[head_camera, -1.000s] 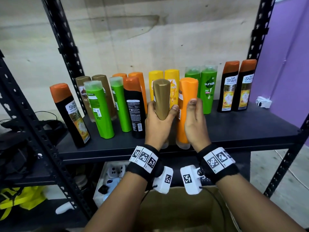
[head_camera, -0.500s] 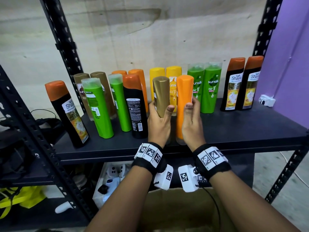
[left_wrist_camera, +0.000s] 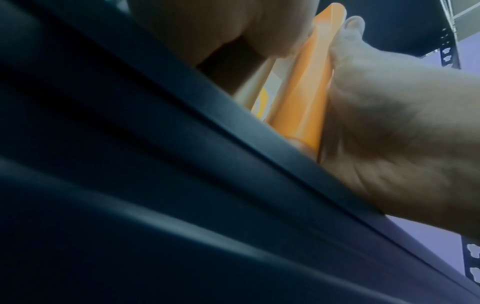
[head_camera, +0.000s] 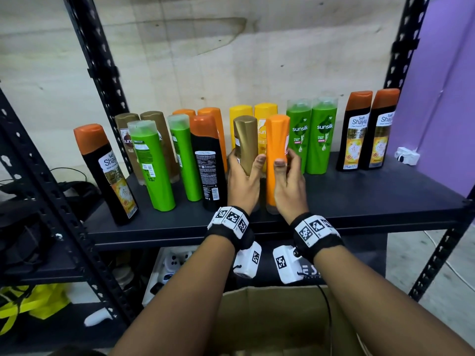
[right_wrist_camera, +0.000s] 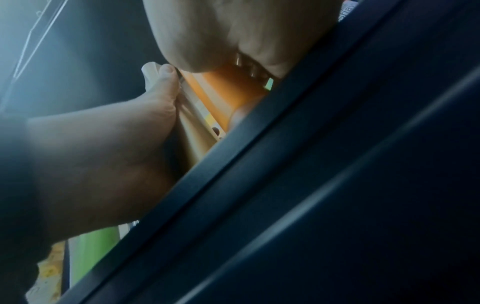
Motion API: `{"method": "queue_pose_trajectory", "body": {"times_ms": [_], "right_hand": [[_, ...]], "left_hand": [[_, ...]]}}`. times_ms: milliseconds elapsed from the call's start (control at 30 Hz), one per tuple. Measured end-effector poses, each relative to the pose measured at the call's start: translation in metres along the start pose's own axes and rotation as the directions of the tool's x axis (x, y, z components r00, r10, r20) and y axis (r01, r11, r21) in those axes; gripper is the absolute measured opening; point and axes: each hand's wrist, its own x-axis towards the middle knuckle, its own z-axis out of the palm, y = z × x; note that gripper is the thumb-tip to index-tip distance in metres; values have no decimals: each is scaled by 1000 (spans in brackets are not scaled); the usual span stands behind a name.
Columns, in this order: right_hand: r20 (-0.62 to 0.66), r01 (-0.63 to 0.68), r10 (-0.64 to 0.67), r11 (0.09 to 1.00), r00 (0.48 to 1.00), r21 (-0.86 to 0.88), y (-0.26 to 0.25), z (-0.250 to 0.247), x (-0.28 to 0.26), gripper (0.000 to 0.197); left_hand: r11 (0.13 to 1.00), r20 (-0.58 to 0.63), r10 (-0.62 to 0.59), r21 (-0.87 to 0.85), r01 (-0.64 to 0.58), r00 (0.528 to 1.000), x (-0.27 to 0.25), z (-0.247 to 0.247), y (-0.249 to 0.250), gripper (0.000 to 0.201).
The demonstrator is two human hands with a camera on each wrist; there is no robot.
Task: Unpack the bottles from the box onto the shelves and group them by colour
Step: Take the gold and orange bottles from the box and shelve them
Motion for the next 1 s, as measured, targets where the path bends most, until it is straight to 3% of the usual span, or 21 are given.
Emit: {"method": "queue_pose_trajectory", "body": {"times_ms": [133,233,367,600,767,1000], "right_hand": [[34,-9,12,998,999,-68,3,-6,-3,79],[96,-7,19,992,995,-127,3,-13,-4,71],[195,10,36,973,980,-229,-1,-27,-2,74],[324,45,75,936,943,-350,-18,-43,6,83],[307,48,78,922,949,-383,-21,-36,9,84],[216,-8,100,922,971,-388,-12,-14,25,84]], "left_hand": [[1000,49,-12,9,12,999,-3,-2,0,90],[999,110,-34,38,30,993,-9,-7,3,83],[994,142,-57,97,44,988,-19,-15,2,70],[964,210,-55,267,-3,976,-19,-29,15,69],[928,253,-115,371,13,961,-15,-31,24,75],[914,188,-187,393,101,964,-6,-18,23,71]]}}
